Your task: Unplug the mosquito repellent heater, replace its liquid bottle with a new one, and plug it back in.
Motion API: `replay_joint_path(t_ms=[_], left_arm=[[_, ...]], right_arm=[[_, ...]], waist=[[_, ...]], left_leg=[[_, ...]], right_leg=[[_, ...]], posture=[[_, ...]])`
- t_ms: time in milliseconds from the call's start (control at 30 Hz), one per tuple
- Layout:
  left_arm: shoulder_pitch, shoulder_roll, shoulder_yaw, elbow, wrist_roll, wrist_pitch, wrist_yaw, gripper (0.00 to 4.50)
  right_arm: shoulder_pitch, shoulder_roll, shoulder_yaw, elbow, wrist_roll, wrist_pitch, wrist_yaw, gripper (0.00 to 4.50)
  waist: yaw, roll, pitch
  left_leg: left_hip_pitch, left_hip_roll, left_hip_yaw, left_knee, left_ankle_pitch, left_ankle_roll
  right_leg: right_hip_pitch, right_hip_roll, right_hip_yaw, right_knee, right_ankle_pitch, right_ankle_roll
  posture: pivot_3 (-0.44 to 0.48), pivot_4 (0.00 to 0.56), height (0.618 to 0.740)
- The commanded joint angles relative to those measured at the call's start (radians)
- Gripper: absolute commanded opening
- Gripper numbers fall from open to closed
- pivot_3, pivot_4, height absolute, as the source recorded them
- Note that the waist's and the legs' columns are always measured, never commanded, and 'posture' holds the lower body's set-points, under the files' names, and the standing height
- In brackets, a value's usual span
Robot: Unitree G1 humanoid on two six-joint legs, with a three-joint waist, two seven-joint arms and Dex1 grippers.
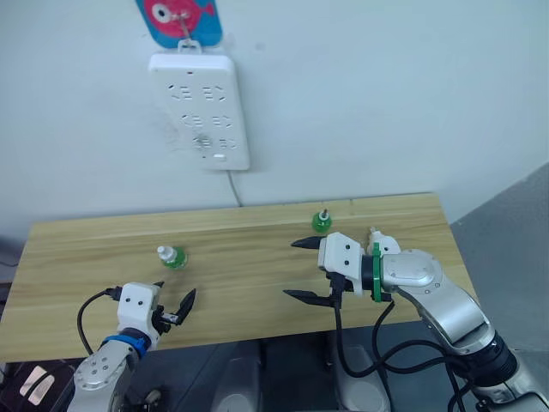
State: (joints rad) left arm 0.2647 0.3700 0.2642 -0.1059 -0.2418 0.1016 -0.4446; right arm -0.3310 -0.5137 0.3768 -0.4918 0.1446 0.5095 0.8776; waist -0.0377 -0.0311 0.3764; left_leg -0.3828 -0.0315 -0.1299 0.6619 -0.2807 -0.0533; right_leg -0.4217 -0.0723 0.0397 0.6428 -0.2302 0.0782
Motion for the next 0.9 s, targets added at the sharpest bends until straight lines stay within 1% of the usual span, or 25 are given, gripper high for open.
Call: replay_joint_path(t_ms=[33, 100, 200, 333, 533, 900], left_arm=[[-0.035, -0.011, 0.032, -0.012, -0.006, -0.019, 0.046, 3.96], [-0.055, -0.013, 0.04, 0.006, -0.009, -0.014, 0.055, 3.96], [-0.109, -0.008, 0.06, 0.079, -0.01, -0.019, 0.073, 3.96], [-0.175, 0.002, 0.056, 0.182, -0.006, -0.044, 0.058, 3.96], [-0.27, 0.011, 0.04, 0.327, -0.004, -0.081, 0.029, 3.96], [-0.333, 0.006, 0.005, 0.452, 0.022, -0.159, -0.006, 3.96]], right_arm=[[0.009, -0.008, -0.015, -0.067, 0.033, 0.016, 0.001, 4.5], [0.012, -0.013, -0.018, -0.076, 0.039, 0.026, -0.001, 4.5], [0.02, -0.021, -0.017, -0.088, 0.046, 0.04, -0.008, 4.5], [0.017, -0.025, -0.012, -0.109, 0.054, 0.063, -0.02, 4.5], [0.004, -0.02, -0.016, -0.132, 0.07, 0.101, -0.034, 4.5], [0.005, -0.035, -0.012, -0.149, 0.094, 0.123, -0.036, 4.5]], waist=[[0.006, -0.001, 0.003], [0.005, -0.001, 0.003], [0.003, -0.002, 0.004], [0.003, -0.002, 0.004], [0.004, -0.003, 0.01], [0.005, -0.004, 0.017]], left_leg=[[0.0, 0.0, 0.0, 0.0, 0.001, -0.001], [0.0, 0.001, 0.0, 0.0, 0.002, -0.001], [0.001, 0.002, 0.001, 0.0, 0.001, -0.001], [0.0, 0.002, 0.004, -0.001, 0.001, -0.001], [0.001, 0.002, 0.005, -0.001, 0.001, -0.001], [0.001, 0.002, 0.002, -0.002, 0.001, -0.001]], right_leg=[[0.0, 0.0, 0.0, 0.0, 0.0, 0.0], [0.0, 0.001, 0.001, 0.0, 0.0, 0.0], [0.0, 0.001, 0.002, 0.0, 0.002, 0.003], [-0.001, 0.002, 0.001, -0.001, 0.002, 0.003], [0.0, 0.002, 0.001, -0.001, 0.002, 0.004], [0.0, 0.001, 0.001, -0.002, 0.002, 0.004]], posture=[[-0.063, 0.452, 0.74], [-0.066, 0.453, 0.74], [-0.075, 0.454, 0.74], [-0.094, 0.46, 0.74], [-0.097, 0.467, 0.74], [-0.097, 0.475, 0.74]])
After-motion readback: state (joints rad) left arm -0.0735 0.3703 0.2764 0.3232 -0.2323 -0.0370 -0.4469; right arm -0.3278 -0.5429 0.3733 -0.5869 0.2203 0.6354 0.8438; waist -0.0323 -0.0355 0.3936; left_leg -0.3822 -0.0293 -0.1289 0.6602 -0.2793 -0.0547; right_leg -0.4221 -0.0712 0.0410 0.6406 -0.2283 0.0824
